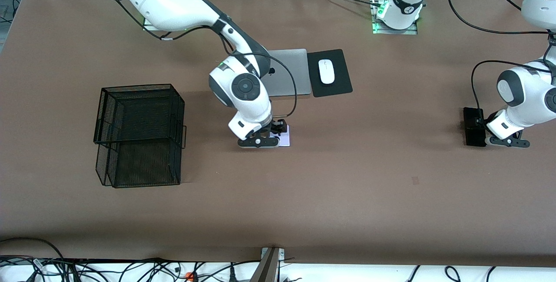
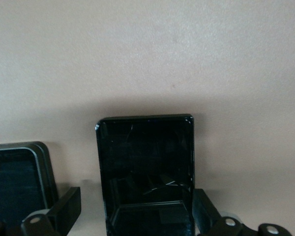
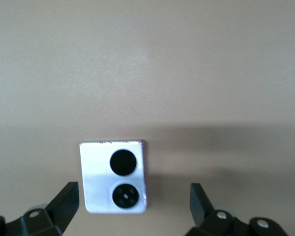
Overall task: Place phones with both arms
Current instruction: 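Grasp the white phone with the right gripper while the left grasps the slab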
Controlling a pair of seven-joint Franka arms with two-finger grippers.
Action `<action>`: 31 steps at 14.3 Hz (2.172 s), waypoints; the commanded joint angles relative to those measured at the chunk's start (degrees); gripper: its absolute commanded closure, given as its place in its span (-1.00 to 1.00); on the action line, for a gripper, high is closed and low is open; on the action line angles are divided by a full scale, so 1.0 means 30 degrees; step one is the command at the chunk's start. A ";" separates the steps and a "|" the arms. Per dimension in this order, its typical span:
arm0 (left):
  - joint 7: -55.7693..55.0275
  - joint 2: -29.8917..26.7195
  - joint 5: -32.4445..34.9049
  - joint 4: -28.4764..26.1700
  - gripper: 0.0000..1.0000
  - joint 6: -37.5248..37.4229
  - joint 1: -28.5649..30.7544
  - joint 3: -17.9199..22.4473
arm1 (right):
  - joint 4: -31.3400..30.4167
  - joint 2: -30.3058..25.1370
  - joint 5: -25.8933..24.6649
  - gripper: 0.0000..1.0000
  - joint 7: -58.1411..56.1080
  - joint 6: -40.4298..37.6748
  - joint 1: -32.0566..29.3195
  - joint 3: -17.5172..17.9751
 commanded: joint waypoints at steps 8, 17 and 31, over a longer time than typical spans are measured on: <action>-0.0921 0.0724 0.0016 -0.0531 -1.00 0.1129 0.0714 -0.0555 | 0.2222 0.2490 -0.0379 -1.00 0.2206 0.1604 0.2657 -0.2214; -0.0979 0.1164 -0.0042 -0.0238 0.84 0.1130 0.0655 -0.0555 | 0.2222 0.2783 -0.1111 -1.00 0.2089 0.1692 0.2920 -0.2448; -0.0921 0.0929 0.0104 0.5270 1.00 -0.7044 -0.0956 -0.0585 | 0.2222 0.3164 -0.1609 0.27 0.2001 0.2161 0.3096 -0.2624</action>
